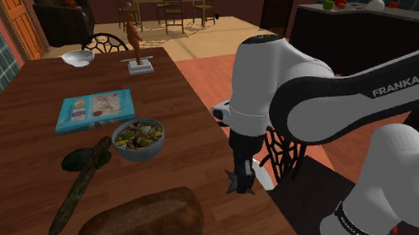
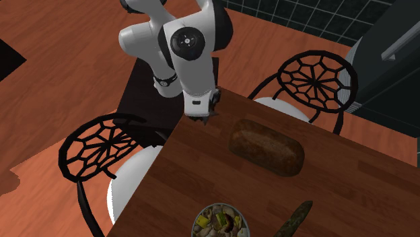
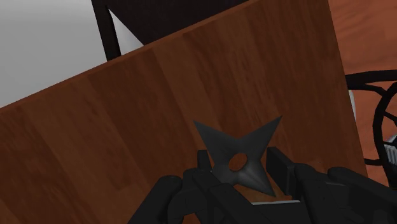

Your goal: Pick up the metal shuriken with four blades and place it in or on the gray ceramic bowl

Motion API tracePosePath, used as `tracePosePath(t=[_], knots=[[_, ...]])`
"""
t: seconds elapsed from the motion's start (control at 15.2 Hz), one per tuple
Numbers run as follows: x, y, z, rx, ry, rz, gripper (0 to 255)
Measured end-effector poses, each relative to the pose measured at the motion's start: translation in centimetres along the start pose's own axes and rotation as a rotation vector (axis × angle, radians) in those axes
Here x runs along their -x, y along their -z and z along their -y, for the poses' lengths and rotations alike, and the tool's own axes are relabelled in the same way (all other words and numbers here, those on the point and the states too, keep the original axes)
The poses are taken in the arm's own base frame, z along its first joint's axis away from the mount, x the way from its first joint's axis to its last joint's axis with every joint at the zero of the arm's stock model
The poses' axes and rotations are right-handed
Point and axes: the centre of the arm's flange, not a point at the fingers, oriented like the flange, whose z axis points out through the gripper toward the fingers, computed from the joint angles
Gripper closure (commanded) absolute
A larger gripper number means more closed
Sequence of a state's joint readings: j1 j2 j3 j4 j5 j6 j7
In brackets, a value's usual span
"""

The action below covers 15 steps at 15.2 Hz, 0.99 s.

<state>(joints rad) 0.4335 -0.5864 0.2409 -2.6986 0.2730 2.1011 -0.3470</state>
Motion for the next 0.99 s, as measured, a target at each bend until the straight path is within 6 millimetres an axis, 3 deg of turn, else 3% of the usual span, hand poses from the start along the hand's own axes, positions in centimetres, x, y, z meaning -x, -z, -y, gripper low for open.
tracePosePath(t=[0.59,0.99], knots=[[0.1,4.5,0.4,0.000,0.000,0.000,255],[-5.3,5.5,-3.1,0.000,0.000,0.001,255]])
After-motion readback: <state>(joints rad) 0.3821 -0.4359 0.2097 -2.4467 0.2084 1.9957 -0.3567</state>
